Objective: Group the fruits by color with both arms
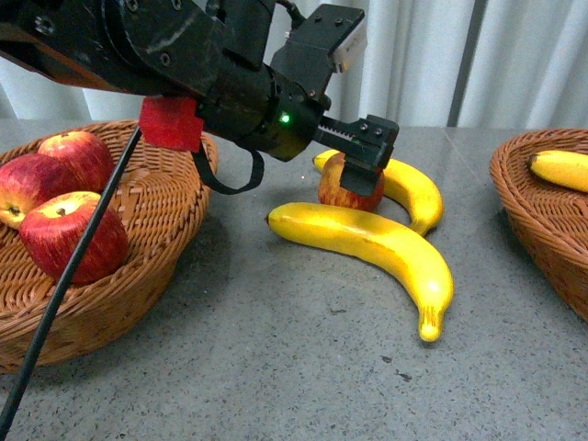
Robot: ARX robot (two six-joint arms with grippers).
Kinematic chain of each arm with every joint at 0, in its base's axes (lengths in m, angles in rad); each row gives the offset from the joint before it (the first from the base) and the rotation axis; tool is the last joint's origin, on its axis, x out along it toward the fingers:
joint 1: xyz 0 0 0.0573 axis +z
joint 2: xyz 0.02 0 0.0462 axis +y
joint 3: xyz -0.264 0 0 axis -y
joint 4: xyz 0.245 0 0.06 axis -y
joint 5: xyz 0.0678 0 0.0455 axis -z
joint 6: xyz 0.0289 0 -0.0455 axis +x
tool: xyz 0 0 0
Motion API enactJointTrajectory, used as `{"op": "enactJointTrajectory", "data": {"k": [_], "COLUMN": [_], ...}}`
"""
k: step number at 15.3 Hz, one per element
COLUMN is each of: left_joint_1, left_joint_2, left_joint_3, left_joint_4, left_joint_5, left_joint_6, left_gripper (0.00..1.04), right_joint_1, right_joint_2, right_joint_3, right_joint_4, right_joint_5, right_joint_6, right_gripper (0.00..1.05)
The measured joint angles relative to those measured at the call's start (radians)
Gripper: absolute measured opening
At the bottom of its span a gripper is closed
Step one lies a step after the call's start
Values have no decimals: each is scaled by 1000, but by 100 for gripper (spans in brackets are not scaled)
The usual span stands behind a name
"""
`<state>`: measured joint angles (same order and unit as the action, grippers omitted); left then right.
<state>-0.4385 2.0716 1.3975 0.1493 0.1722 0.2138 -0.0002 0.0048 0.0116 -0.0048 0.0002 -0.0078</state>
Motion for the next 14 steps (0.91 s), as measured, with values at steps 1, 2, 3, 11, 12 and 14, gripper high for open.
{"op": "enactJointTrajectory", "data": {"k": [1, 2, 3, 11, 12, 14], "left_joint_1": [-6, -16, -21, -29, -22, 10], "left_joint_2": [12, 26, 42, 79, 53, -66], "left_joint_3": [3, 7, 19, 53, 34, -19], "left_joint_4": [1, 0, -3, -25, -11, 18], "left_joint_5": [-3, -8, -19, -62, -76, -168], "left_joint_6": [1, 1, 1, -23, -32, -99], "left_gripper": [98, 98, 98, 61, 61, 61], "right_joint_1": [0, 0, 0, 0, 0, 0], "right_joint_2": [0, 0, 0, 0, 0, 0], "right_joint_3": [0, 0, 0, 0, 0, 0], "right_joint_4": [0, 0, 0, 0, 0, 0], "right_joint_5": [0, 0, 0, 0, 0, 0], "right_joint_6": [0, 0, 0, 0, 0, 0], "right_gripper": [98, 98, 98, 98, 98, 98]}}
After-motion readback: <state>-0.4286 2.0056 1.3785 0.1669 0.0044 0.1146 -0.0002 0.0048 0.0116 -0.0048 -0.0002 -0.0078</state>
